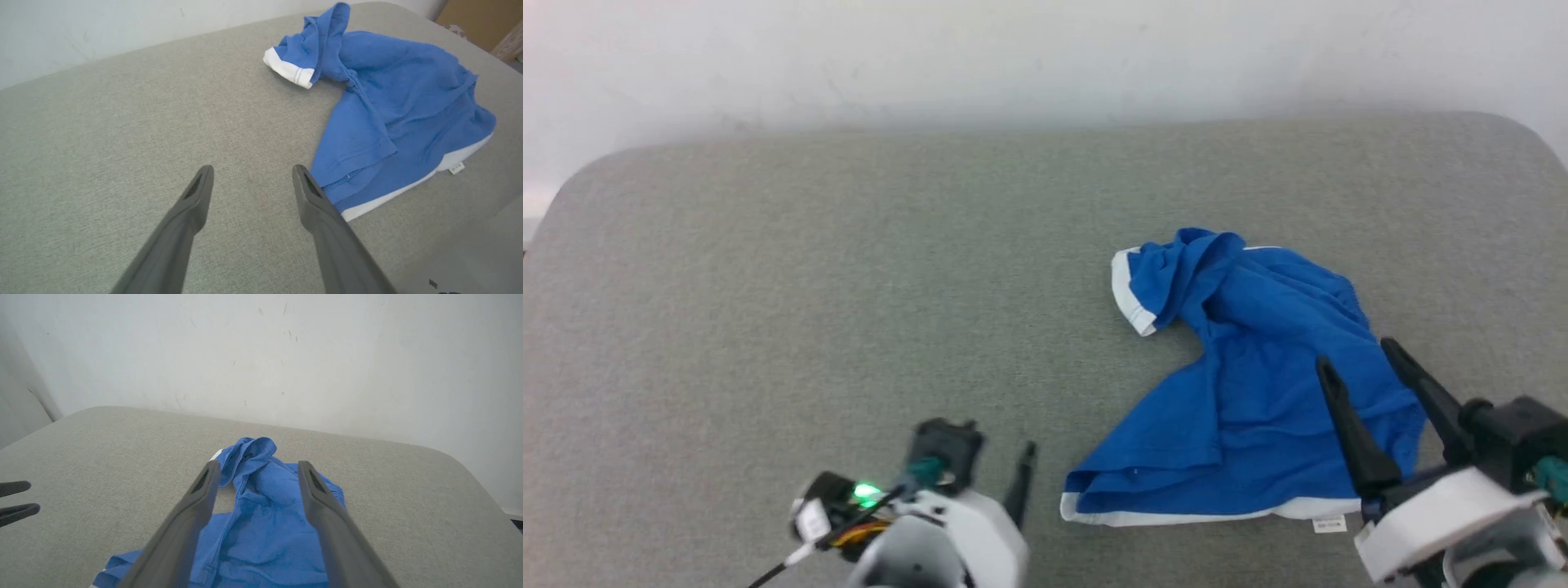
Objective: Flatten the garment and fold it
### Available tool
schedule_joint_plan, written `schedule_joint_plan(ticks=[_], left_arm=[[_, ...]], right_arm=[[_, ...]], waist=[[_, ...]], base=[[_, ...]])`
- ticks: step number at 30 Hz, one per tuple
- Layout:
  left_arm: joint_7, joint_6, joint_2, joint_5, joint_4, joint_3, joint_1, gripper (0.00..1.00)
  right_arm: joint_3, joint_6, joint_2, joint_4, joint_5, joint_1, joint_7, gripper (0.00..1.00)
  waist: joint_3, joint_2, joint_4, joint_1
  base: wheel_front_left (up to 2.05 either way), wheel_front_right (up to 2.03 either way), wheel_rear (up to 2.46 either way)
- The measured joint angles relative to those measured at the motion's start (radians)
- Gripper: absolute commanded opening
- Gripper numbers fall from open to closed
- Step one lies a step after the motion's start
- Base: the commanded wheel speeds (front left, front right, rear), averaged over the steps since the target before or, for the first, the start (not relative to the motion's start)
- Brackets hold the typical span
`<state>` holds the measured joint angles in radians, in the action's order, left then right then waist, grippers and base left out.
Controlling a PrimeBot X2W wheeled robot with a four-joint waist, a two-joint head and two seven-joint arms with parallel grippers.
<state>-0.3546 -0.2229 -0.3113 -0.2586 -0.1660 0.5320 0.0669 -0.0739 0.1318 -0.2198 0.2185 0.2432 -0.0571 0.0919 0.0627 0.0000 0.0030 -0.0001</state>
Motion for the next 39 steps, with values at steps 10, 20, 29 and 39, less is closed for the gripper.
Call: schedule_joint_plan(ticks=[10,20,29,39], left_arm=[[-0.212,0.133,0.041,-0.009,0.113,0.152,0.137,1.00],[-0.312,0.209,0.075,0.006,0.307,0.223,0.277,1.00],[-0.431,0.230,0.099,0.005,0.419,0.241,0.364,0.42],[-0.317,0.138,0.122,-0.043,0.411,0.161,0.338,0.00]], right_arm=[[-0.002,0.000,0.034,0.123,-0.033,-0.060,0.052,1.00],[-0.012,0.000,0.047,0.148,-0.059,-0.039,0.052,1.00],[-0.015,0.000,0.053,0.153,-0.068,-0.025,0.038,1.00],[0.001,0.000,0.067,0.147,-0.068,-0.026,0.040,1.00]], waist=[[0.029,0.0000,-0.056,0.0002],[0.113,0.0000,-0.101,0.0003],[0.170,0.0000,-0.139,0.0000],[0.164,0.0000,-0.122,0.0002]], base=[[0.00,0.00,0.00],[0.00,0.00,0.00],[0.00,0.00,0.00],[0.00,0.00,0.00]])
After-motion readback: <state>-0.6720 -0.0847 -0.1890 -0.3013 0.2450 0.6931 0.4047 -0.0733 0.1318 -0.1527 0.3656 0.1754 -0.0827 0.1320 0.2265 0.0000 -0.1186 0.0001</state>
